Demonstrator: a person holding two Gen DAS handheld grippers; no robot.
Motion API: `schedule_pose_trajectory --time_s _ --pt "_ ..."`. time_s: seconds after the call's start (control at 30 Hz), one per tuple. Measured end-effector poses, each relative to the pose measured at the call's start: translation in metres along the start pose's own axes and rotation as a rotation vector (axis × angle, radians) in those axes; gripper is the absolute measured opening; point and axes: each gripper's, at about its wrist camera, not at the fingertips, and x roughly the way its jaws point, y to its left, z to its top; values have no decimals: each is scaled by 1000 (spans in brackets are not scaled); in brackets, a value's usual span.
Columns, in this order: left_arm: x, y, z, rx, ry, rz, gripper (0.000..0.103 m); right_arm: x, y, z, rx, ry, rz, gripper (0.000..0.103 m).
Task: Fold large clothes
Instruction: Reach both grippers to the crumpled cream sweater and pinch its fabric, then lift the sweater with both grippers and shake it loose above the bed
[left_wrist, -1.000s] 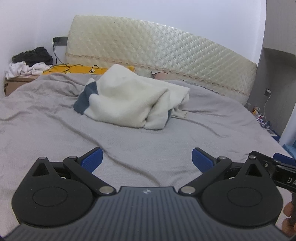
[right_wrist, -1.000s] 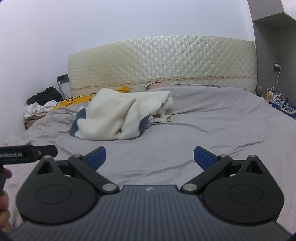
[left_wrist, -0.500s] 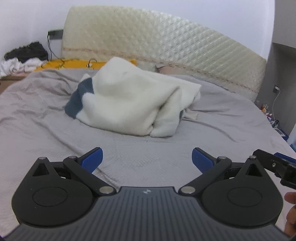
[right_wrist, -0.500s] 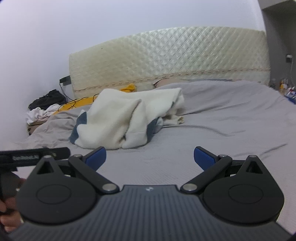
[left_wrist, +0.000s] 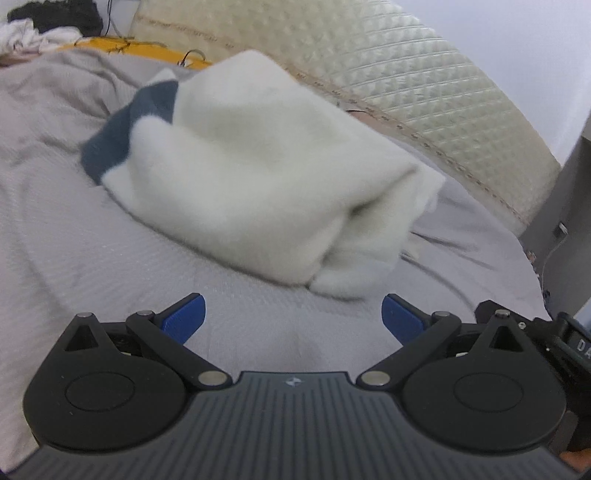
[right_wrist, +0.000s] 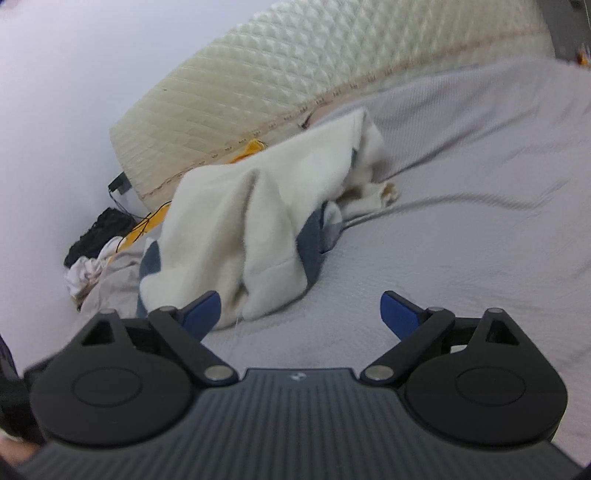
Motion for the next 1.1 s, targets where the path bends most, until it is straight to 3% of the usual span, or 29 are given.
schedule_pose_trajectory --time_s 0.13,0.43,0.53,0.57,0.63,0.7,0.8,1.1 --pt "35 20 8 -66 3 -28 102 48 -6 7 8 36 18 82" --pt "82 55 23 -195 -33 -100 100 121 -1 9 15 66 112 80" --pt "91 55 29 -214 -31 -103 83 133 6 13 -4 77 136 71" --pt "92 54 31 -213 -29 -86 71 134 10 15 -29 79 128 68" --pt "94 57 36 -228 -29 -71 55 133 19 16 -82 78 108 47" --pt "89 61 40 -244 -38 -74 35 130 23 18 -110 84 74 29" --pt "64 51 44 -160 -110 -54 21 113 27 25 -118 75 55 26" --pt "-56 53 62 -143 -234 -156 11 27 30 59 -202 28 -35 24"
